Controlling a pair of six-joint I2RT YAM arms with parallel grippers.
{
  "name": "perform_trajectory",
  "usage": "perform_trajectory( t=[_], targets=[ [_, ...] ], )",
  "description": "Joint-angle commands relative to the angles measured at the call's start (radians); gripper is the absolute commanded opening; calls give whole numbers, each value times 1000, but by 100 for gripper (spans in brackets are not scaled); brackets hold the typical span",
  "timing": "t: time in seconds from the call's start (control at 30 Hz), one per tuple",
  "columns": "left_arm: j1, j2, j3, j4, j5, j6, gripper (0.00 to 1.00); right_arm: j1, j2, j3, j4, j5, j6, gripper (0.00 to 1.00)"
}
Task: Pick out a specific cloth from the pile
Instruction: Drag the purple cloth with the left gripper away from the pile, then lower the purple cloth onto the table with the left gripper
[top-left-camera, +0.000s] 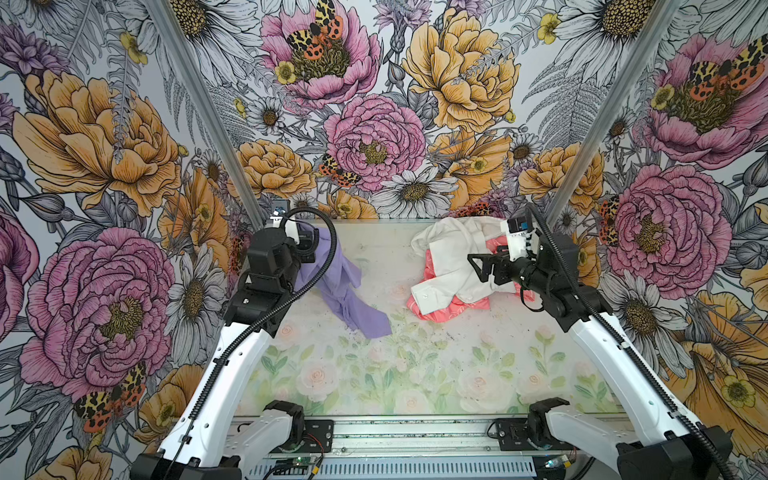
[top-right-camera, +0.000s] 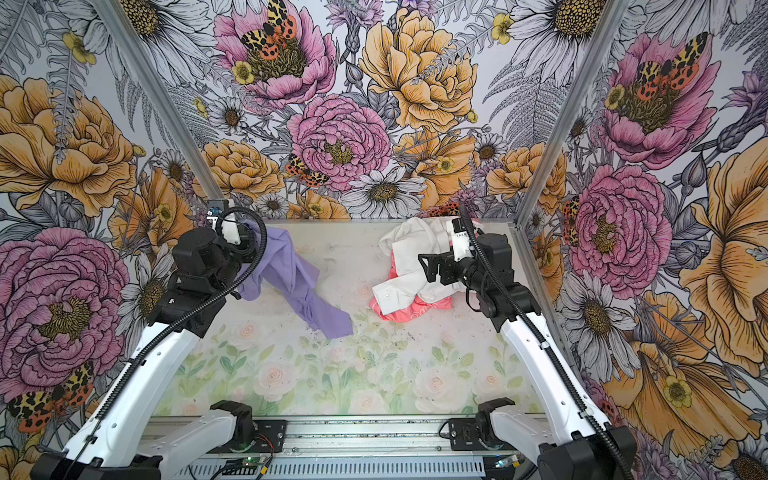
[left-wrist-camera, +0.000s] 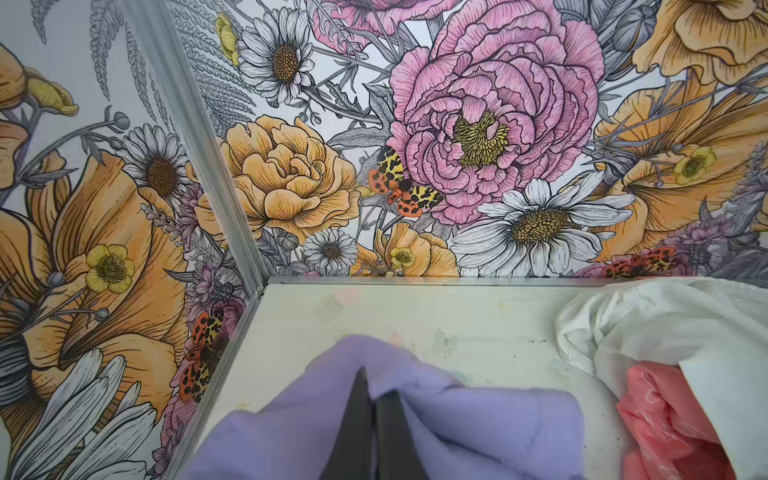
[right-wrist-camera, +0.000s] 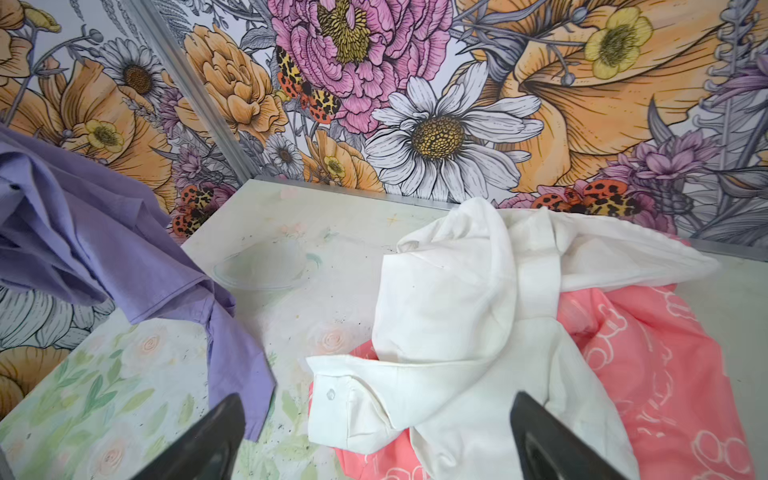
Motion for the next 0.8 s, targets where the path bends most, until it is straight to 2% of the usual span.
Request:
perform_trajectory(
  t=[0.0, 0.27, 0.4, 0.53, 0.63, 0.77],
  targets=[
    [15, -2, 70, 26, 27, -26, 0, 25, 2, 9, 42, -91, -36, 99],
    [21, 66, 234, -40, -30, 47, 0, 111, 11, 25, 46, -113, -91, 99],
    [20, 95, 312, -47, -101, 103, 0, 122, 21, 35, 46, -108, -92, 100],
    [16, 131, 384, -51, -113, 125, 0, 131, 30, 40, 49, -108, -91, 99],
    [12, 149, 364, -45, -105, 110, 0, 137, 32, 42, 51, -102, -91, 99],
    [12, 184, 267, -20, -117, 94, 0, 139, 30, 38, 52, -95, -91, 99]
  ],
)
